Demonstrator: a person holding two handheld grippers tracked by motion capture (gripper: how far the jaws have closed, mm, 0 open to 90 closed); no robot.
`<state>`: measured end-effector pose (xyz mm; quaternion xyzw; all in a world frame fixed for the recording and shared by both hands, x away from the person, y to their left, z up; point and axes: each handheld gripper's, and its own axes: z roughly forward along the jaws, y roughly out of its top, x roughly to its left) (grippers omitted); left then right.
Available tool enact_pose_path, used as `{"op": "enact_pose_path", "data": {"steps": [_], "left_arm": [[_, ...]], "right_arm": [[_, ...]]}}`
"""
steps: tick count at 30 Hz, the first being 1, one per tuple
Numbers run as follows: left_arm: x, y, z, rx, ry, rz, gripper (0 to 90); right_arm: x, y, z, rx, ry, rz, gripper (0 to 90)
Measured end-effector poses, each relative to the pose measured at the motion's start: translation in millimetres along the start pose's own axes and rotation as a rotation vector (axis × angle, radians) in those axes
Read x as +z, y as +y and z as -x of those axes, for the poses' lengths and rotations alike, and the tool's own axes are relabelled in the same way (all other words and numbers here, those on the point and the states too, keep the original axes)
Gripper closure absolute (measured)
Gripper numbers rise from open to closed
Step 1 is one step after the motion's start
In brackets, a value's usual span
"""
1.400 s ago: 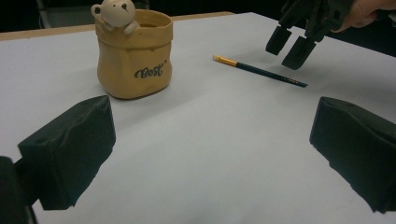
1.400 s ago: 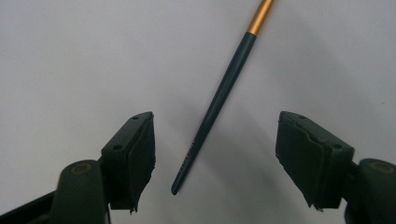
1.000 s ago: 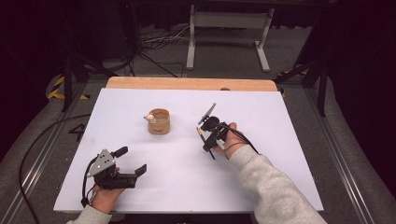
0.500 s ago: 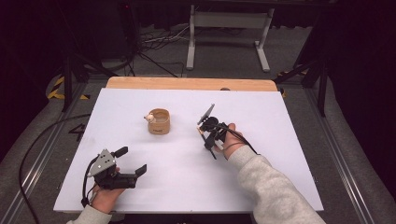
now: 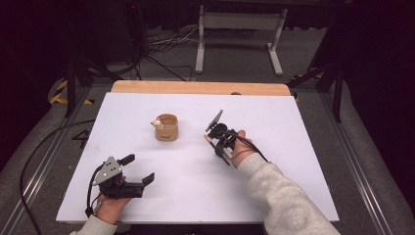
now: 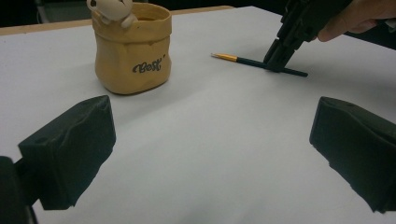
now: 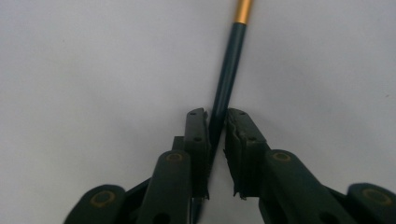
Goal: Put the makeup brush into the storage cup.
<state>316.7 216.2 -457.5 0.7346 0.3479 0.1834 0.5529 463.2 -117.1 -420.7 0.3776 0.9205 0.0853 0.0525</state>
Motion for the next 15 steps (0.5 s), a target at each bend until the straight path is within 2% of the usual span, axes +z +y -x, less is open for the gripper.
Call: {"op": "enact_pose_path", "data": {"steps": [1, 12, 15], "left_arm": [[-0.1, 0.0, 0.0, 0.001, 0.000, 0.000, 1.2], [-0.9, 0.2, 0.9, 0.003, 0.006, 0.007, 1.2], [-2.6, 1.8, 1.5, 0.000, -0.007, 0.007, 2.7]], "right_arm": [[0.1, 1.0, -0.3, 0.006, -0.002, -0.006, 83.3], [0.1, 0.9, 1.5, 0.000, 0.006, -0.006, 84.2], [-0.3, 0.0, 1.5, -0.016, 0.006, 0.001, 84.4]]}}
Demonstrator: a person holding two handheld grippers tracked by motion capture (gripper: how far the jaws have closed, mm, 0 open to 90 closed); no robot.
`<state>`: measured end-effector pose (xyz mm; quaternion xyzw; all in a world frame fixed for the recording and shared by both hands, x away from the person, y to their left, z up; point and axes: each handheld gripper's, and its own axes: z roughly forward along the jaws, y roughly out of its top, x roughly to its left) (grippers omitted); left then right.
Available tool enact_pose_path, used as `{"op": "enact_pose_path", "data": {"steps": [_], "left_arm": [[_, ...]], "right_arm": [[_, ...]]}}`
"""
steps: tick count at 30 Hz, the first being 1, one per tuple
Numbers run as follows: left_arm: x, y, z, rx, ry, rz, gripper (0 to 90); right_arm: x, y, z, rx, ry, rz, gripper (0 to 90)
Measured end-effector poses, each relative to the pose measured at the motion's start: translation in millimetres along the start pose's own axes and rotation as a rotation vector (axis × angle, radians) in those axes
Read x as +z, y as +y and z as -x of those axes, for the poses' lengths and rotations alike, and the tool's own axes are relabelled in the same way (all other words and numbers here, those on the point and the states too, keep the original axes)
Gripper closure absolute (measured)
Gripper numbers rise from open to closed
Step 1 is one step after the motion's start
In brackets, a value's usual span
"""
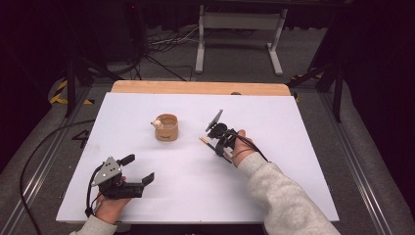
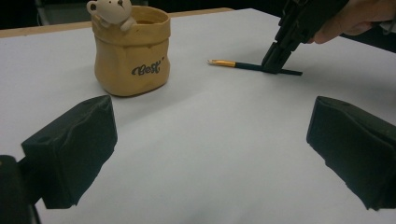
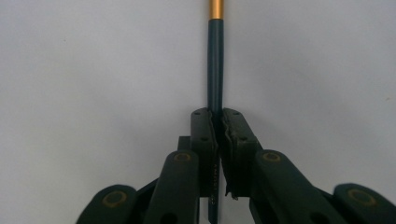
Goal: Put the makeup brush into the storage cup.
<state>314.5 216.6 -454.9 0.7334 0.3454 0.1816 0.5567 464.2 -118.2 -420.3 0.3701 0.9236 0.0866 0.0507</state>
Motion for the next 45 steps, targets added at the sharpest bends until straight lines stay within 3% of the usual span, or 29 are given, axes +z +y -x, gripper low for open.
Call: {"op": "enact_pose_path", "data": {"steps": [6, 11, 15, 20, 28, 36, 42, 45], "left_arm": [[0.0, 1.4, 2.0, 0.000, 0.002, -0.005, 3.0], [-0.3, 1.8, 1.7, 0.000, 0.015, -0.006, 4.4], [0.9, 1.1, 2.5, -0.002, 0.022, -0.004, 4.4], [1.9, 0.2, 3.7, 0.035, 0.031, -0.016, 4.4], [1.9, 0.2, 3.7, 0.033, 0.026, -0.013, 4.4], [2.9, -0.2, 4.1, 0.047, 0.013, -0.019, 4.8], [2.9, -0.2, 4.2, 0.048, 0.013, -0.019, 4.7], [2.9, -0.2, 4.2, 0.049, 0.014, -0.019, 4.7]], "right_arm": [[-5.7, -3.0, 1.0, 0.002, 0.021, 0.029, 84.5], [-18.8, -7.5, 0.0, -0.019, 0.029, 0.090, 84.5], [-32.5, -14.5, -0.7, -0.037, 0.033, 0.166, 84.5], [-46.9, -24.3, -2.0, -0.065, 0.044, 0.269, 84.5], [-60.3, -44.1, -5.0, -0.083, 0.088, 0.442, 84.4], [-59.9, -69.5, -9.7, -0.055, 0.131, 0.620, 84.4], [-58.4, -89.2, -14.8, -0.102, 0.125, 0.773, 84.4], [-57.1, -95.6, -16.2, -0.115, 0.138, 0.819, 84.5]]}}
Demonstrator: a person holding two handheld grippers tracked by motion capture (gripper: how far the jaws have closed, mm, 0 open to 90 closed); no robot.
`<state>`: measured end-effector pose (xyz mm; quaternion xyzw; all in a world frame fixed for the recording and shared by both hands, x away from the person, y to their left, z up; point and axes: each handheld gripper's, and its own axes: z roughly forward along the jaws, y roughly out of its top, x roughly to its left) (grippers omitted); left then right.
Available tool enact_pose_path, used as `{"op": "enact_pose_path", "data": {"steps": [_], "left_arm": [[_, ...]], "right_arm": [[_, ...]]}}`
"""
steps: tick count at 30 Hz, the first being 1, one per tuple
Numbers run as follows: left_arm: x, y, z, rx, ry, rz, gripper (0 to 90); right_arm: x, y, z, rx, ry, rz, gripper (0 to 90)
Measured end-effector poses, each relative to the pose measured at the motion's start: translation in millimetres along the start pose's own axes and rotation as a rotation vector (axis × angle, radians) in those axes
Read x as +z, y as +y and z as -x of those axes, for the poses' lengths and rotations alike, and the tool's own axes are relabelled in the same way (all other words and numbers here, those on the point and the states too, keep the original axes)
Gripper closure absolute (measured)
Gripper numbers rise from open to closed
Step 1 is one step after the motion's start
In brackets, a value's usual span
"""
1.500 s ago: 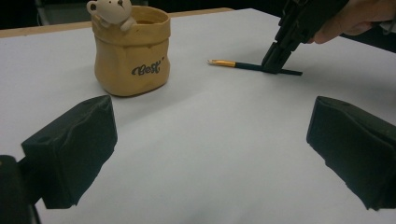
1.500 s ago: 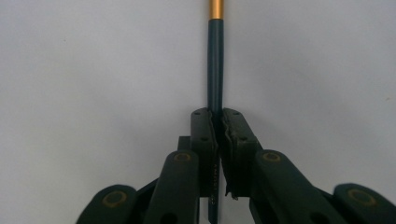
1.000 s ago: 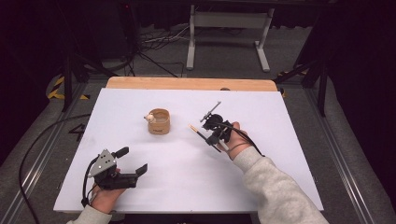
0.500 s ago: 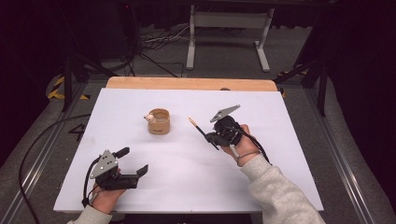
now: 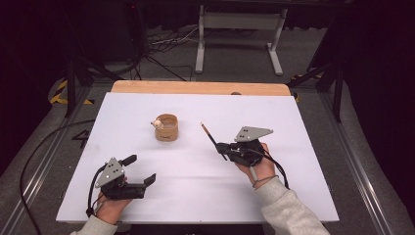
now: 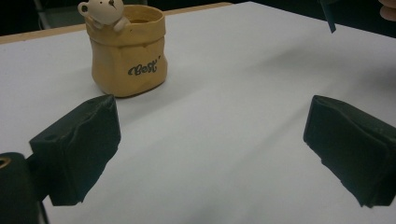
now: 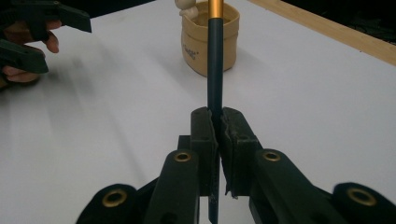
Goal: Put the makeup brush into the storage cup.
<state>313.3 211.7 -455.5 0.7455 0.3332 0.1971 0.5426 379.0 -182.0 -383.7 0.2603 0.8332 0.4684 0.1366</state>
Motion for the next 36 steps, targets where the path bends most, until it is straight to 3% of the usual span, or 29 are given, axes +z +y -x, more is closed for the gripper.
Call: {"op": "enact_pose_path", "data": {"steps": [5, 8, 11, 14, 20, 21, 27, 36], "left_arm": [[0.0, 0.1, 0.3, -0.001, -0.001, 0.004, 4.6], [-0.1, 0.1, 0.4, 0.000, -0.003, 0.002, 4.6], [-0.1, 0.1, 0.3, -0.002, -0.003, 0.006, 4.5], [0.0, 0.2, 0.1, -0.008, -0.009, 0.010, 4.4], [-0.4, 1.0, 0.8, -0.003, -0.023, 0.021, 4.1], [-0.4, 1.0, 0.8, -0.002, -0.024, 0.021, 4.1], [-1.1, 1.5, 0.0, 0.001, -0.028, 0.023, 4.1], [0.4, 12.4, -0.3, -0.033, -0.080, 0.041, 4.3]], "right_arm": [[-3.3, -8.0, -2.0, 0.006, 0.015, 0.066, 84.4], [-8.5, -15.6, -3.0, 0.014, 0.018, 0.162, 84.4], [-10.6, -20.6, -3.4, 0.016, 0.029, 0.215, 84.5], [-10.6, -24.9, -5.3, 0.020, 0.037, 0.240, 84.5], [-10.5, -29.5, -10.4, -0.011, 0.055, 0.296, 84.5], [-10.8, -31.5, -13.2, -0.038, 0.064, 0.329, 84.4], [-10.0, -34.8, -15.8, -0.045, 0.068, 0.341, 84.4], [-7.0, -36.9, -17.9, -0.048, 0.062, 0.331, 84.4]]}}
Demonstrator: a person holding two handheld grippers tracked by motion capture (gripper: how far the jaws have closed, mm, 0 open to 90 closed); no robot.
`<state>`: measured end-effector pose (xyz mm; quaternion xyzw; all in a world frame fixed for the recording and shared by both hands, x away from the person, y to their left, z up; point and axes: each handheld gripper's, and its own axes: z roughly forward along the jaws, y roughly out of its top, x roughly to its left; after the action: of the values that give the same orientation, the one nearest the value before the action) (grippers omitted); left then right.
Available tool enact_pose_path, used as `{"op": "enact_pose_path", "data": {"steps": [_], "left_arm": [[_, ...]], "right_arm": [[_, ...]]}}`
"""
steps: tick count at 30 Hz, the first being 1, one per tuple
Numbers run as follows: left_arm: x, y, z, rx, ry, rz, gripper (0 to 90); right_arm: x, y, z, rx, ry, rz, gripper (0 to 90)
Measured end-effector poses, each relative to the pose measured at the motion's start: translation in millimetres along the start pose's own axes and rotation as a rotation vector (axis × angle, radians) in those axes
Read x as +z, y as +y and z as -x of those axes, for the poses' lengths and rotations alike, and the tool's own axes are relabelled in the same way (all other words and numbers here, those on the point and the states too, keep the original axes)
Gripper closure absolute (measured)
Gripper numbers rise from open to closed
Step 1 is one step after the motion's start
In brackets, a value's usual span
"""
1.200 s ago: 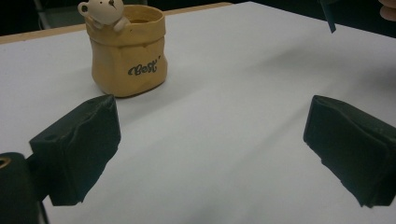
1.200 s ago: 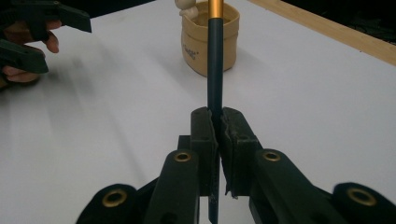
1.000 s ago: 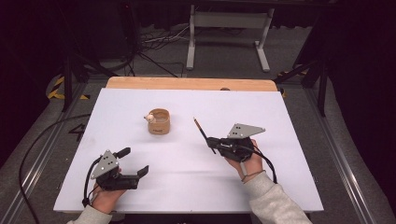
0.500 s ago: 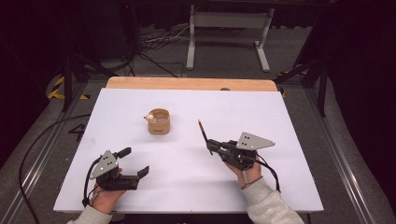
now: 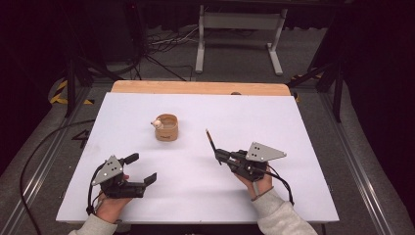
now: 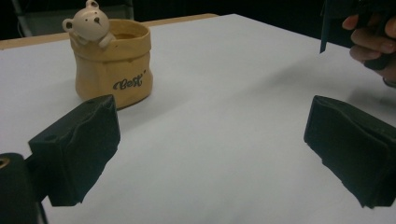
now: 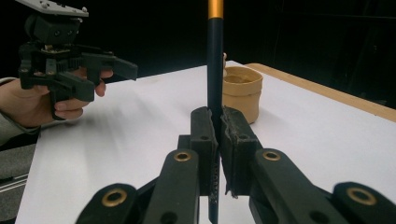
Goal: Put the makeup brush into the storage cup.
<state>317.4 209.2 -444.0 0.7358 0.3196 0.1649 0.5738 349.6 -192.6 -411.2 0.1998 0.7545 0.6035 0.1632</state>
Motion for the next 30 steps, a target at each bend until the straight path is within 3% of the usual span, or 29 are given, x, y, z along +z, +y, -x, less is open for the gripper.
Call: {"op": "enact_pose_path", "data": {"steps": [11, 18, 23, 30], "left_arm": [[9.4, 26.1, 9.2, 0.014, -0.074, 0.026, 4.3], [23.2, 48.8, 17.5, 0.036, -0.114, 0.042, 4.3], [33.7, 60.6, 20.8, 0.022, -0.161, 0.040, 4.5], [43.9, 75.5, 25.5, 0.034, -0.191, 0.038, 4.4]], "right_arm": [[1.8, -4.1, -2.7, -0.005, -0.011, -0.005, 84.4], [1.4, -4.1, -3.3, -0.010, -0.016, -0.008, 84.4], [1.0, -4.0, -3.1, -0.013, -0.011, -0.006, 84.4], [0.9, -4.4, -3.3, -0.017, -0.019, -0.007, 84.3]]}}
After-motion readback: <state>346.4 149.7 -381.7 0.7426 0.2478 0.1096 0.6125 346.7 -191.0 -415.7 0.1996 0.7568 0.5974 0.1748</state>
